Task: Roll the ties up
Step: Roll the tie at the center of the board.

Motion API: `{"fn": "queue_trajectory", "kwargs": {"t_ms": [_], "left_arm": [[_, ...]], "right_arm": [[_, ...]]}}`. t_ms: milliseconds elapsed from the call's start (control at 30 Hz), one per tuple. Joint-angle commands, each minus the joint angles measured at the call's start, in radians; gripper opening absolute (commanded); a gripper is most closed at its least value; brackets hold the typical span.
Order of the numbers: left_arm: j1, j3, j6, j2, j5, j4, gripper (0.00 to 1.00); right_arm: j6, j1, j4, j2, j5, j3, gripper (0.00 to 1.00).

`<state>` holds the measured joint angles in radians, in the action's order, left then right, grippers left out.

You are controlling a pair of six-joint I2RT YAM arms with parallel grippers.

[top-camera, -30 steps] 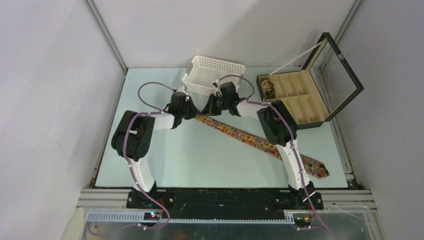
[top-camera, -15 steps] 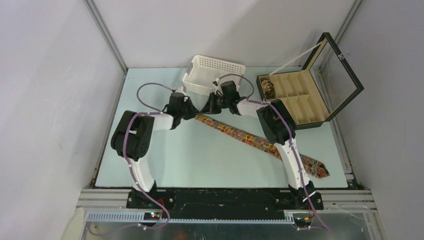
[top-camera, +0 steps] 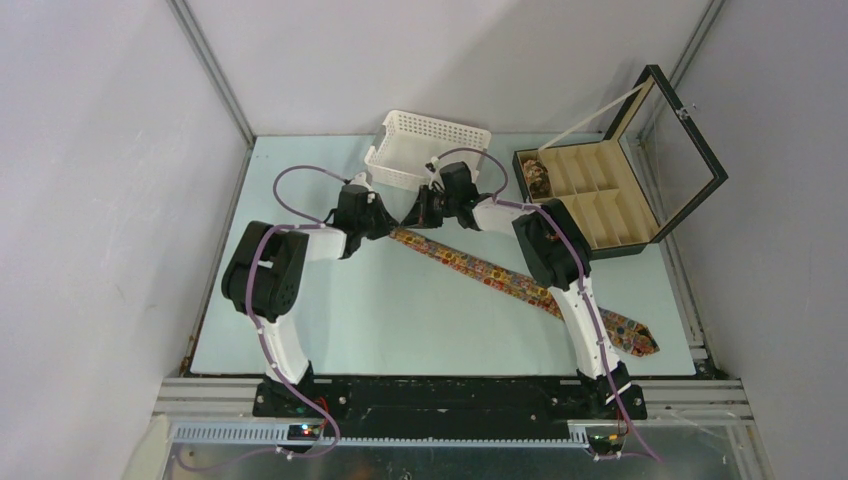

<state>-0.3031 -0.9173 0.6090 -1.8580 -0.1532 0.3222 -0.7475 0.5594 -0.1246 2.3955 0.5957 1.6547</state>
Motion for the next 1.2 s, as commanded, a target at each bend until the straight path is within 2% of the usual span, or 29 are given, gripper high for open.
{"fn": "queue_trajectory", "kwargs": {"t_ms": [0, 433, 567, 900, 1167], "left_arm": [[-0.002, -0.019, -0.007, 0.023, -0.035, 0.021, 0.00], [-0.003, -0.020, -0.006, 0.036, -0.063, 0.020, 0.01], [-0.002, -0.020, -0.005, 0.044, -0.070, 0.016, 0.06], [-0.002, -0.042, -0.008, 0.117, -0.065, -0.018, 0.26], [0.009, -0.018, 0.016, 0.223, -0.003, -0.088, 0.35]], "right_arm": [[-0.024, 0.013, 0.114, -0.008, -0.054, 0.006, 0.00], [0.009, 0.042, 0.228, -0.005, -0.134, 0.060, 0.00], [0.014, 0.047, 0.252, -0.004, -0.151, 0.071, 0.00], [0.016, 0.051, 0.282, 0.000, -0.168, 0.089, 0.00], [0.020, 0.052, 0.287, 0.001, -0.167, 0.092, 0.00]]}}
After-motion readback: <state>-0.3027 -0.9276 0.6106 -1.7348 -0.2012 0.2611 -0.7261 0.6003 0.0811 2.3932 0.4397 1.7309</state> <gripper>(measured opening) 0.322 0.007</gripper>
